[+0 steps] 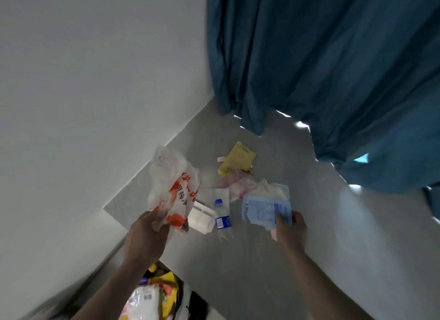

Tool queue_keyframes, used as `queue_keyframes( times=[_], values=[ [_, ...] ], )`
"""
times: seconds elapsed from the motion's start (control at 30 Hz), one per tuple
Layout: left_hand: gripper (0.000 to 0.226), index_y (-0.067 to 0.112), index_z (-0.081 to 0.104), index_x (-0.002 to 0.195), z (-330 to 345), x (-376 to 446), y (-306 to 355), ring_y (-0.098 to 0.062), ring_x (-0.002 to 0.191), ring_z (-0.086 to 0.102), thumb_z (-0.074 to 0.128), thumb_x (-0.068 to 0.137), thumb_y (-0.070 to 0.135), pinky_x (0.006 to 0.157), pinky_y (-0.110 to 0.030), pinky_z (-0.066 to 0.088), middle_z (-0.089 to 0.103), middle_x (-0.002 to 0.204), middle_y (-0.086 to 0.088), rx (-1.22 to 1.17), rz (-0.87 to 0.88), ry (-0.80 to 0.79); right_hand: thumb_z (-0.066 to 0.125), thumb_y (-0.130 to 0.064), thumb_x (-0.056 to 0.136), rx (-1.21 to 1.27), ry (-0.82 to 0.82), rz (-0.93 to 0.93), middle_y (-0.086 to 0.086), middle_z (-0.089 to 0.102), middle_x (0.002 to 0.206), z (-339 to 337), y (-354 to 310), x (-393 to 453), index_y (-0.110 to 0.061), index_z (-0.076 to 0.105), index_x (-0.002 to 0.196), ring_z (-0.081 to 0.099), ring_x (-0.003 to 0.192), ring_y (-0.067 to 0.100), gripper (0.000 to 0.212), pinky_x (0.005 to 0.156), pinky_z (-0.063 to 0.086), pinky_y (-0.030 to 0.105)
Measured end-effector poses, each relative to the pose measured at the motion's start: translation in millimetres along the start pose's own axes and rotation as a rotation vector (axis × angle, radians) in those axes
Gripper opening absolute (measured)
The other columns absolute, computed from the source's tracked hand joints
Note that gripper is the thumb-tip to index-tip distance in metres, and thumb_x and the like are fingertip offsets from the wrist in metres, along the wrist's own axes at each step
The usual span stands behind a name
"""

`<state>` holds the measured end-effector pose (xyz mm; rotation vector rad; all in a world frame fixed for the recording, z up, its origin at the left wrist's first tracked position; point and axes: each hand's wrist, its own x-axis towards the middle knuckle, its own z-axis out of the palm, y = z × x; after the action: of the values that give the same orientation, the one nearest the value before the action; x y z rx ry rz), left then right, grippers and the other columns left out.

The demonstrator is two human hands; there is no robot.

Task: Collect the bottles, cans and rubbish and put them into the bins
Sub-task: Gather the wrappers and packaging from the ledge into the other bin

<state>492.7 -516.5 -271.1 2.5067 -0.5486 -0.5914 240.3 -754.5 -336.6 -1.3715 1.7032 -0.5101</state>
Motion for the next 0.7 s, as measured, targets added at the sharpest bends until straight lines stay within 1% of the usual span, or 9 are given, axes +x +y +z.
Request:
queue_keyframes(
  times=[0.1,0.13,0.2,0.3,0.37,0.43,0.5,0.6,0.7],
  values=[
    [0.03,0.024,0.071,0.12,-18.2,-56.5,29.5,-0.024,0.088,0.069,0.069,0.092,0.034,0.071,-0.038,0.06,0.072,0.115,0.002,0.009,0.013,-0.041,0.079,-0.024,0.084,0.019,-0.005,-0.05,0.012,0.067,0.084,-76.6,-4.0,-45.7,0.002,0.064,0.097,0.065,0.074,0.027,0.032,0.051,0.041,0.024],
    [0.029,0.025,0.072,0.118,-21.8,-76.0,39.7,-0.023,0.088,0.069,0.068,0.092,0.035,0.071,-0.038,0.06,0.072,0.113,0.004,0.008,0.03,-0.056,0.078,-0.029,0.082,0.026,-0.002,-0.072,0.009,0.066,0.08,-100.9,-3.8,-60.9,0.0,0.064,0.094,0.064,0.07,0.021,0.034,0.051,0.041,0.024],
    [0.023,0.028,0.073,0.112,-27.5,-119.3,60.7,-0.02,0.085,0.067,0.065,0.092,0.037,0.07,-0.037,0.059,0.071,0.109,0.006,0.027,0.07,-0.096,0.079,-0.025,0.084,0.015,-0.006,-0.081,0.003,0.065,0.078,-147.6,6.4,-89.4,-0.003,0.065,0.093,0.061,0.069,0.012,0.028,0.051,0.041,0.025],
    [0.023,0.032,0.073,0.109,-23.8,-183.6,79.6,-0.015,0.086,0.067,0.061,0.092,0.041,0.075,-0.035,0.059,0.07,0.106,0.01,0.043,0.091,-0.134,0.079,-0.02,0.086,0.01,-0.025,-0.072,0.001,0.068,0.081,-207.2,37.0,-117.7,-0.009,0.067,0.093,0.066,0.073,0.019,0.018,0.059,0.053,0.037],
    [0.021,0.036,0.074,0.105,-15.1,-223.4,85.1,-0.012,0.085,0.067,0.061,0.09,0.04,0.077,-0.032,0.058,0.072,0.103,0.012,0.042,0.078,-0.117,0.079,-0.021,0.086,0.015,-0.041,-0.101,0.001,0.069,0.082,-240.2,52.9,-129.7,-0.013,0.066,0.092,0.067,0.076,0.023,0.016,0.064,0.056,0.041],
    [0.017,0.04,0.074,0.094,-3.3,-268.1,91.6,-0.008,0.076,0.067,0.059,0.088,0.042,0.071,-0.03,0.058,0.074,0.089,0.012,0.036,0.066,-0.1,0.078,-0.021,0.087,0.023,-0.082,-0.143,-0.001,0.069,0.083,-273.1,66.8,-141.3,-0.014,0.066,0.093,0.067,0.076,0.021,0.015,0.06,0.051,0.035],
    [0.014,0.036,0.072,0.087,6.0,-312.9,102.7,-0.012,0.068,0.068,0.059,0.091,0.037,0.063,-0.031,0.057,0.072,0.079,0.008,0.011,0.031,-0.086,0.077,-0.026,0.088,0.009,-0.143,-0.177,-0.002,0.069,0.083,-303.3,80.7,-150.2,-0.018,0.065,0.093,0.067,0.074,0.017,0.015,0.058,0.05,0.032],
    [0.016,0.033,0.069,0.085,19.5,-370.5,110.5,-0.014,0.069,0.068,0.057,0.094,0.033,0.062,-0.031,0.057,0.071,0.079,0.005,0.005,0.049,-0.051,0.075,-0.029,0.089,-0.004,-0.202,-0.212,-0.003,0.07,0.084,-343.0,100.2,-164.0,-0.02,0.065,0.094,0.068,0.074,0.014,0.015,0.059,0.052,0.03],
    [0.02,0.029,0.07,0.09,20.7,-415.8,109.0,-0.006,0.07,0.063,0.052,0.097,0.032,0.055,-0.019,0.046,0.07,0.084,0.006,0.045,0.045,-0.05,0.075,-0.028,0.089,0.007,-0.227,-0.222,-0.002,0.07,0.085,-367.0,107.9,-178.8,-0.019,0.065,0.094,0.068,0.074,0.013,0.014,0.057,0.05,0.027]
  ],
)
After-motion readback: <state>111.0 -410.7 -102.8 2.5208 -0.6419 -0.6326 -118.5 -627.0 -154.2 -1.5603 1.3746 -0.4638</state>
